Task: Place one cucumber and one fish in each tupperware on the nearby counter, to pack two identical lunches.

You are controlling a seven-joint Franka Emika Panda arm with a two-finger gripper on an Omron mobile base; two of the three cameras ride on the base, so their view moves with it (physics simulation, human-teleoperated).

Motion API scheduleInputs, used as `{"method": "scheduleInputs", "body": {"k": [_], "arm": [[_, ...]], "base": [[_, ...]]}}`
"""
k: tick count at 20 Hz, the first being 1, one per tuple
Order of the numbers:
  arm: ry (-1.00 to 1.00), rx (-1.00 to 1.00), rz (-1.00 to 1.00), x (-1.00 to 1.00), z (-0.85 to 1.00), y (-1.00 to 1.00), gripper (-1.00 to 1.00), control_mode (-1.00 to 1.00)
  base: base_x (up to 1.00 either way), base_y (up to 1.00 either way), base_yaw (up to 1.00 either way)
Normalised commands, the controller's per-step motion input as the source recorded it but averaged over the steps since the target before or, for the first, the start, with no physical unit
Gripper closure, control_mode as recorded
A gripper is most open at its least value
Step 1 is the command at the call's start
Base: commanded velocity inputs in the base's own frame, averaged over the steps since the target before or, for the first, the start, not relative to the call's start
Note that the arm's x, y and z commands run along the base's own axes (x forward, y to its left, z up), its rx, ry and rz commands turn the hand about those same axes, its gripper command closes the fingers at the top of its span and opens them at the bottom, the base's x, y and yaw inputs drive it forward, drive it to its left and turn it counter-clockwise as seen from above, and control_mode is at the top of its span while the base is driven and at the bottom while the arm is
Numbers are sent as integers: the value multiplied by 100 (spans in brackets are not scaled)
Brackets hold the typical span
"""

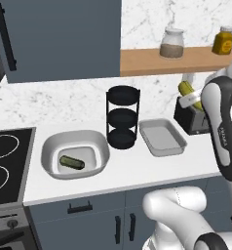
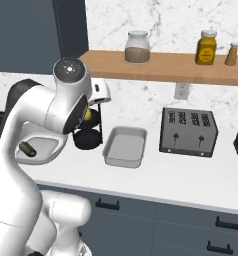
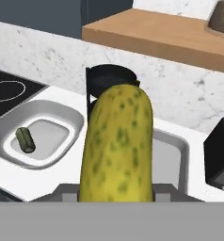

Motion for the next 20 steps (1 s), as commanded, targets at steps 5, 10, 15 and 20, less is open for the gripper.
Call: {"method": "scheduleInputs", "body": {"k": [5, 10, 15, 20], "arm": [[38, 1, -3, 42, -81, -25, 100, -100], [33, 1, -1, 35, -93, -12, 100, -100], [12, 0, 0, 21, -52, -1, 100, -100], [2, 0, -5, 57, -53, 0, 100, -100]], "base": [[0, 0, 0], [0, 0, 0], [0, 0, 0], [0, 0, 0]]}}
